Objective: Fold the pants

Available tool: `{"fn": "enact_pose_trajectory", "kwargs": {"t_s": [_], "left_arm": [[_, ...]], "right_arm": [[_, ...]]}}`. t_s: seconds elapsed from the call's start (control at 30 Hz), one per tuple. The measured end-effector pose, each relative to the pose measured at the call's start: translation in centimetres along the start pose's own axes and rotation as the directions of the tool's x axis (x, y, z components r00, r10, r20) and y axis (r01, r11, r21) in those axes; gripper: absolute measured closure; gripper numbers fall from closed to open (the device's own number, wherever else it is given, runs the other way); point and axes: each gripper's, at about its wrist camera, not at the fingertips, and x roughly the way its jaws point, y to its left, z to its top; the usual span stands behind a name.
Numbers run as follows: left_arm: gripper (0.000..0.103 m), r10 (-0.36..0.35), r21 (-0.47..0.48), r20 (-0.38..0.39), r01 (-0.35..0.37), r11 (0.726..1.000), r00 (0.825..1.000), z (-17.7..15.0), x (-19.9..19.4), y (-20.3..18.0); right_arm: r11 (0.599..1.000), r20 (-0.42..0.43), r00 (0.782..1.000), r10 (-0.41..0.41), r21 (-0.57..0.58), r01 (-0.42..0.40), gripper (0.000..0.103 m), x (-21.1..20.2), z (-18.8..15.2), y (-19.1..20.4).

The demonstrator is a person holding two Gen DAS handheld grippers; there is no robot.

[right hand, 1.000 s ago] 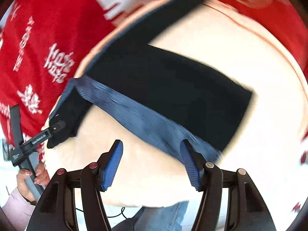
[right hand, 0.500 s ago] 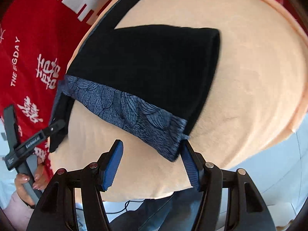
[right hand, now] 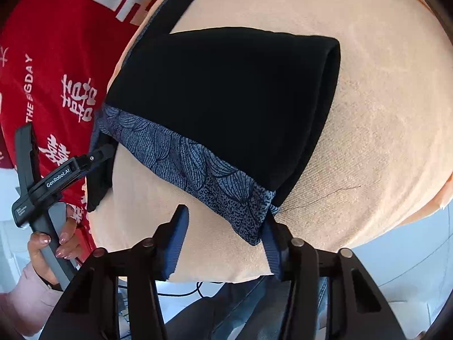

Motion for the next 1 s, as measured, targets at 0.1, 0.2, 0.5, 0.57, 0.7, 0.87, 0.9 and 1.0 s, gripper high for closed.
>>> {"fn": "enact_pose_trajectory", "kwargs": {"t_s": [0.1,0.2,0.5,0.57,0.7,0.87,0.9,1.0], "left_arm": [[0.023,-0.009,0.007,-0.015,0.009,1.000,1.000,0.2,0.7,-0.5],[0.023,-0.026,0.011,-0.014,0.026,1.000,1.000,0.3,0.6,-0.9],[0.023,-0.019,-0.058,0.094,0.024,0.998,0.995,3.8,-3.9,0.5],[0.023,-0.001,-0.083,0.117,0.011,0.996,0.993,4.9,-4.7,1.2],[0.023,0.040,-0.154,0.143,-0.018,0.988,0.989,7.4,-4.6,2.5],[0.023,0.107,-0.220,0.130,-0.077,0.972,0.986,11.1,-1.5,2.8],[0.023,0.123,-0.232,0.119,-0.093,0.968,0.985,11.8,-0.5,2.7],[0.023,0.140,-0.255,0.104,-0.109,0.961,0.985,13.4,1.0,2.4]], "right_arm": [[1.000,-0.025,0.999,-0.023,0.008,0.024,0.100,0.5,0.0,-0.2],[0.999,-0.005,0.999,0.041,0.011,-0.040,0.100,-0.6,0.4,0.4],[0.968,0.139,0.970,0.199,-0.183,-0.172,0.100,-8.9,10.5,8.6],[0.959,0.160,0.967,0.198,-0.237,-0.157,0.100,-10.1,14.7,10.1],[0.947,0.226,0.965,0.135,-0.315,-0.059,0.100,-11.3,24.2,12.3],[0.949,0.266,0.963,-0.052,-0.288,0.131,0.093,-7.9,34.6,12.6],[0.943,0.246,0.965,-0.088,-0.291,0.160,0.088,-6.9,35.8,12.5],[0.896,0.243,0.948,-0.203,-0.345,0.280,0.027,-5.2,37.7,13.0]]}}
